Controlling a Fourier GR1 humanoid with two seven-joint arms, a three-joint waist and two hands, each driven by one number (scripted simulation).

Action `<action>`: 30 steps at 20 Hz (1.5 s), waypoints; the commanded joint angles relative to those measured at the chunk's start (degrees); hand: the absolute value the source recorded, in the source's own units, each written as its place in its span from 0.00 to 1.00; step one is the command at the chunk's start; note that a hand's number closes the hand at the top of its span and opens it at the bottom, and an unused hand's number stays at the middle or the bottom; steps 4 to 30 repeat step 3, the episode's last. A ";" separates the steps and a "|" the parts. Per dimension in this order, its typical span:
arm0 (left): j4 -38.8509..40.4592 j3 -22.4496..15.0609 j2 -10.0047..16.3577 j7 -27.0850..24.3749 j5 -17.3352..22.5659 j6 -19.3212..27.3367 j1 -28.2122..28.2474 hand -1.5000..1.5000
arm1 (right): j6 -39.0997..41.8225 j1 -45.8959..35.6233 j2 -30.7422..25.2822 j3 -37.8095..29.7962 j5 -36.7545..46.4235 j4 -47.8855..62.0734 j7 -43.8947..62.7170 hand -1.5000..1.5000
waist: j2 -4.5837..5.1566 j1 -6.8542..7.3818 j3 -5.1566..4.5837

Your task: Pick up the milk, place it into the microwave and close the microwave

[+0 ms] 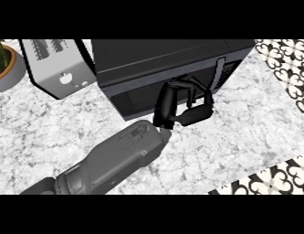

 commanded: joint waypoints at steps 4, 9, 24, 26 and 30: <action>6.69 3.88 0.04 -0.64 2.50 0.02 -2.39 1.00 | 0.08 0.14 -0.85 -0.12 -0.70 -0.56 0.61 0.00 | 0.83 -0.19 -0.12; 6.69 3.88 0.04 -0.64 2.50 0.02 -2.39 1.00 | 0.08 0.14 -0.85 -0.12 -0.70 -0.56 0.61 0.00 | 0.83 -0.19 -0.12; 6.69 3.88 0.04 -0.64 2.50 0.02 -2.39 1.00 | 0.08 0.14 -0.85 -0.12 -0.70 -0.56 0.61 0.00 | 0.83 -0.19 -0.12; 6.69 3.88 0.04 -0.64 2.50 0.02 -2.39 1.00 | 0.08 0.14 -0.85 -0.12 -0.70 -0.56 0.61 0.00 | 0.83 -0.19 -0.12; 6.69 3.88 0.04 -0.64 2.50 0.02 -2.39 1.00 | 0.08 0.14 -0.85 -0.12 -0.70 -0.56 0.61 0.00 | 0.83 -0.19 -0.12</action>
